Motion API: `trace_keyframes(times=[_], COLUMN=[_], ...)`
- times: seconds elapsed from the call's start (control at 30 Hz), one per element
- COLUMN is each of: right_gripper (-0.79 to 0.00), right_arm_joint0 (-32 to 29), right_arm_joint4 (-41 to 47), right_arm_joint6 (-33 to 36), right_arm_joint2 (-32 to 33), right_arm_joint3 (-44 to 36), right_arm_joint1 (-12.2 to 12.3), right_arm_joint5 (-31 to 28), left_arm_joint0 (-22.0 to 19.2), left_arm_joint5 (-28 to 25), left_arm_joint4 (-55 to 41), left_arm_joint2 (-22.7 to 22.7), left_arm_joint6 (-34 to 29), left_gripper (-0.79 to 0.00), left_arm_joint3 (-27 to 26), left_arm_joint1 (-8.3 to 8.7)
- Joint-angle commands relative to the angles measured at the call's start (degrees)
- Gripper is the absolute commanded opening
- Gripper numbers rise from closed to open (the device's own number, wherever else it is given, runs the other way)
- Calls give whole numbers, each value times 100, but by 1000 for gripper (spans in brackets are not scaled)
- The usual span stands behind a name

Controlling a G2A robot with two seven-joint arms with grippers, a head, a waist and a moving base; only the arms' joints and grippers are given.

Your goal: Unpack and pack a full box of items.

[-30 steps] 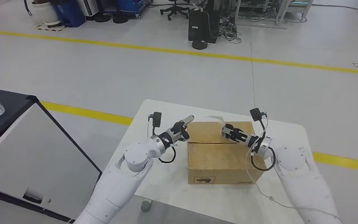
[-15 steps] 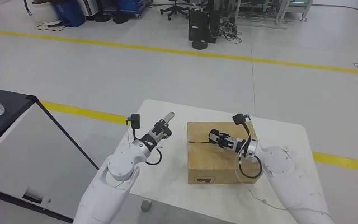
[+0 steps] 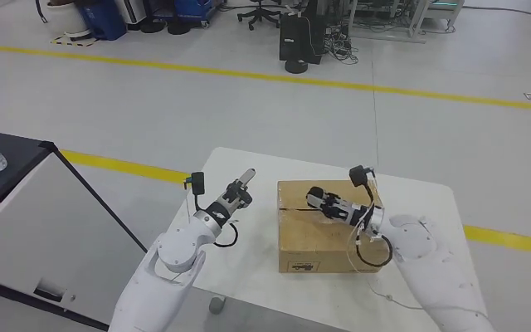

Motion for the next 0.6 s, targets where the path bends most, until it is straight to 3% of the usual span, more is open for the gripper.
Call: trace_keyframes(times=[0.0, 0.23, 0.43, 0.57], right_gripper=[0, 0, 0, 0], right_arm_joint0=[-107, -604, -1169, -1374], right_arm_joint4=[159, 1850, 1716, 1590], right_arm_joint6=[-42, 694, 869, 710], right_arm_joint2=[210, 1129, 2024, 2216], right_arm_joint3=[-146, -601, -712, -715], right_arm_joint1=[42, 248, 420, 450], right_arm_joint5=[-23, -8, 71, 223], left_arm_joint0=[0, 0, 24, -98], left_arm_joint5=[1, 1, 7, -45], left_arm_joint4=[-1, -1, 1, 720], left_arm_joint2=[-1, -1, 38, 111], left_arm_joint6=[0, 0, -108, -447], left_gripper=[0, 0, 0, 0], left_arm_joint3=[-1, -1, -23, -130], left_arm_joint1=[0, 0, 2, 51])
